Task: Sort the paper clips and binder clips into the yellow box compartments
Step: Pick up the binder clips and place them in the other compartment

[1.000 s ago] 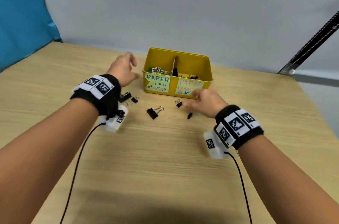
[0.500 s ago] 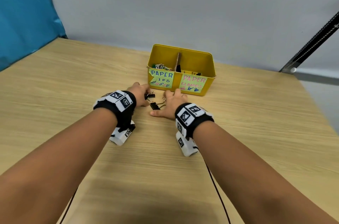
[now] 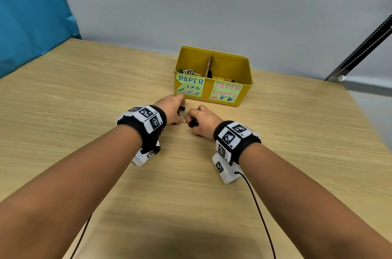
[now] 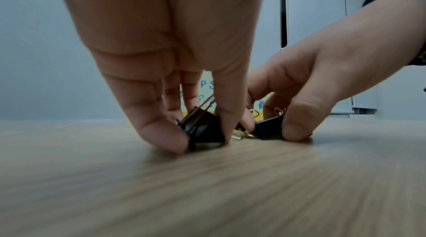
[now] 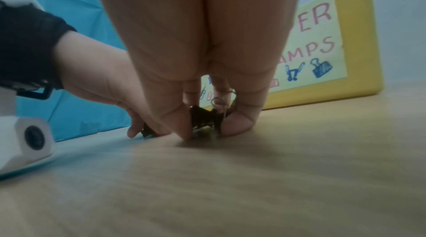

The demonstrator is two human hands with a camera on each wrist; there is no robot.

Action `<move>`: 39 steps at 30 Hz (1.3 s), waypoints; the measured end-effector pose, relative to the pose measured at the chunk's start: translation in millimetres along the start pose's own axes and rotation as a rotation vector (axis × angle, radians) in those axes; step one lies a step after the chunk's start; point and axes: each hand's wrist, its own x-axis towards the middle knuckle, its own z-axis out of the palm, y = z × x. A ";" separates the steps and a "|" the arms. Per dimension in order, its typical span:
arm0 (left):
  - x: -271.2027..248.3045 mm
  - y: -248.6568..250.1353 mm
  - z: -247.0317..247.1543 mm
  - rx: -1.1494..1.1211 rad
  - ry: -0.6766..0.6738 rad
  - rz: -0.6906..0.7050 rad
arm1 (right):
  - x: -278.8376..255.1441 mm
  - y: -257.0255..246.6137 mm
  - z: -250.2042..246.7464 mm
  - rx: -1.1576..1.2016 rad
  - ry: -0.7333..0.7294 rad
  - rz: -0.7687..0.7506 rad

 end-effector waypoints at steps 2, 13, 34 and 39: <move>-1.1 2.8 1.4 0.028 -0.035 0.041 | -5.3 6.6 -2.7 0.051 0.013 -0.020; 3.5 12.3 -3.2 -0.016 -0.046 -0.047 | -27.5 53.6 -18.7 0.377 0.021 0.134; -1.6 48.4 -48.8 -0.167 0.182 0.174 | -4.0 30.1 -135.6 0.568 0.606 0.007; 26.1 80.7 -95.1 -0.290 0.406 0.203 | 18.9 39.3 -141.5 0.644 0.628 0.117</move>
